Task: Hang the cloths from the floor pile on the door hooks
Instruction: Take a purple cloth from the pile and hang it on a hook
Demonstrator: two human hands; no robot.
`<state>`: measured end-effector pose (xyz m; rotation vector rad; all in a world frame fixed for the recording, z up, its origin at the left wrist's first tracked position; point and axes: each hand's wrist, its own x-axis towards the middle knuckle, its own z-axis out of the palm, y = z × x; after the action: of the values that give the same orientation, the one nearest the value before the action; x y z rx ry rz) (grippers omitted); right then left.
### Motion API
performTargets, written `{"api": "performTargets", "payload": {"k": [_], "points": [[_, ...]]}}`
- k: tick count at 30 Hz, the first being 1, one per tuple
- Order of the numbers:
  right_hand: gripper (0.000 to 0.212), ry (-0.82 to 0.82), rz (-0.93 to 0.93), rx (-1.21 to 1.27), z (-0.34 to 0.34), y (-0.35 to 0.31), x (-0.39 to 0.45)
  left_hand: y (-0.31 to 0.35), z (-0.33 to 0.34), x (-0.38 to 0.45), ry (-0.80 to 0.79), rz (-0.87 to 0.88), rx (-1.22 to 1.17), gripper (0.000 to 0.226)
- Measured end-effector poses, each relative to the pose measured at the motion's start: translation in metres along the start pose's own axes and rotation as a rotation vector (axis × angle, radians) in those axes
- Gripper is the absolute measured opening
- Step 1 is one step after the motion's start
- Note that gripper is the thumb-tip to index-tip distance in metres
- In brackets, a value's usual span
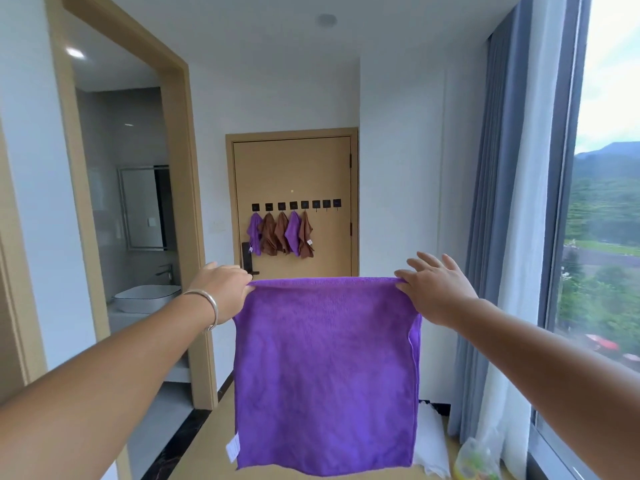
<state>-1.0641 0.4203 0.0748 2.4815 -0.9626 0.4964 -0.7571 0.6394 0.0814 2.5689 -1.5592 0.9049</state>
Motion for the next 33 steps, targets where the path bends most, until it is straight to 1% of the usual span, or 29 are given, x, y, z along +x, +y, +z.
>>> {"api": "performTargets", "payload": {"k": [4, 7, 14, 19, 25, 28, 33], "points": [[0.046, -0.018, 0.014, 0.004, 0.021, -0.003, 0.03, -0.008, 0.024, 0.024, 0.004, 0.001, 0.016, 0.027], [0.046, -0.014, 0.009, -0.018, 0.038, -0.008, 0.065, -0.021, 0.047, 0.052, 0.036, 0.004, -0.001, 0.026], [0.042, -0.029, 0.031, -0.063, 0.084, -0.028, 0.161, -0.067, 0.111, 0.14, 0.12, 0.062, -0.04, 0.02], [0.042, -0.027, 0.053, -0.061, 0.114, -0.042, 0.223, -0.091, 0.151, 0.194, 0.112, 0.09, -0.04, 0.019], [0.042, -0.045, 0.034, -0.09, 0.154, -0.049, 0.291, -0.111, 0.195, 0.254, 0.102, 0.089, -0.042, 0.018], [0.044, -0.078, 0.002, -0.128, 0.18, -0.048, 0.327, -0.116, 0.217, 0.287, 0.08, 0.087, -0.036, 0.018], [0.044, -0.071, -0.016, -0.111, 0.228, -0.036, 0.402, -0.119, 0.257, 0.354, 0.067, 0.077, -0.007, 0.017]]}}
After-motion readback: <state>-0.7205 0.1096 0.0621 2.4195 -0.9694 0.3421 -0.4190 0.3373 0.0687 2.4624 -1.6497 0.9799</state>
